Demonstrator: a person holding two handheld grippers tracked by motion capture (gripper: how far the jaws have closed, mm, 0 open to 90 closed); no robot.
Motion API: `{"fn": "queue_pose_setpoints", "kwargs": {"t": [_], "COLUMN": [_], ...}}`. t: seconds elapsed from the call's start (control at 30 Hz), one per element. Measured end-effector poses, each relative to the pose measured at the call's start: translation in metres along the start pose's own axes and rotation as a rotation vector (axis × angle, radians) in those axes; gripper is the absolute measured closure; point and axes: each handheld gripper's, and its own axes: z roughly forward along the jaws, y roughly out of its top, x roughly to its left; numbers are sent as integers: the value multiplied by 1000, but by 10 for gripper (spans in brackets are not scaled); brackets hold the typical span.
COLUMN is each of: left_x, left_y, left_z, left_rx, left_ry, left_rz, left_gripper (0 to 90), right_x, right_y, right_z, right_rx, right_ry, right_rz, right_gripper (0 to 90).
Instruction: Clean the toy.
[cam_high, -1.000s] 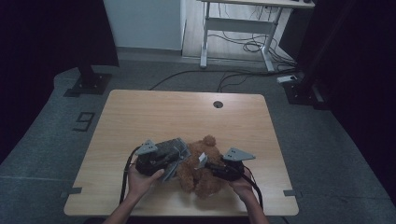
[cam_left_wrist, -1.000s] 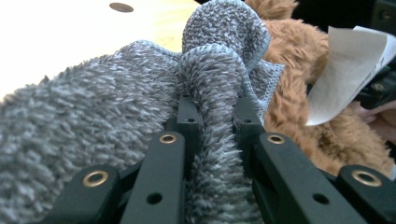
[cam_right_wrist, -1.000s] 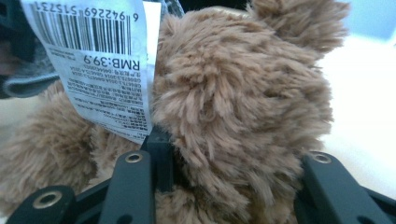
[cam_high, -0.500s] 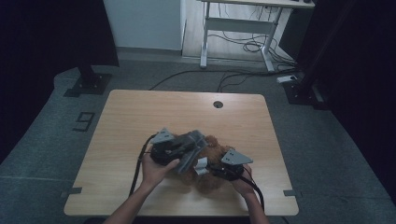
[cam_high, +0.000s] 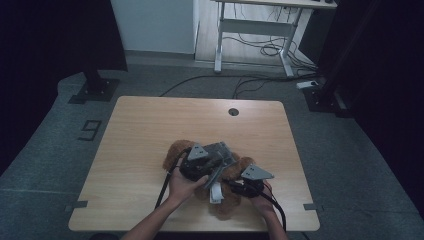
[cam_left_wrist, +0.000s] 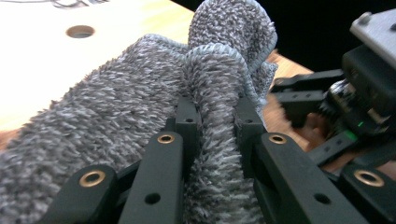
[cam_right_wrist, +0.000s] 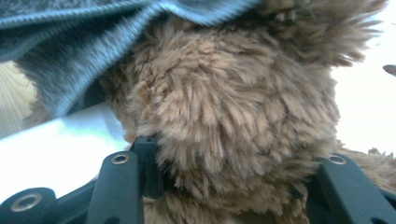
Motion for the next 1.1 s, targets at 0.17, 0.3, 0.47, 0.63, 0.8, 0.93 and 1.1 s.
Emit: {"fn": "queue_pose_setpoints", "kwargs": {"t": [0.17,0.3,0.47,0.63,0.8,0.93,1.1], "left_x": [32,53,78,106,115,97,69], "left_y": [-23,-39,-51,-67,-72,-57,-31], "left_z": [-31,-55,-81,-85,-85,-88,-83], "left_rx": [-8,-42,-92,-71,-64,-100,-124], "left_ry": [74,74,111,146,155,117,50], "left_rz": [-52,-109,-183,-268,-305,-261,-188], "left_gripper": [768,770,768,766,768,772,774], "right_x": [0,1,1,-1,-2,-3,-2], "right_y": [-3,-4,-5,-6,-8,-9,-9], "right_z": [-2,-3,-3,-4,-4,-5,-5], "right_rx": [-4,-11,-11,-20,-27,-25,-27], "right_ry": [7,13,11,22,28,32,29], "right_rz": [-1,-2,4,9,17,23,14], "right_gripper": [479,478,476,475,471,469,466]}}
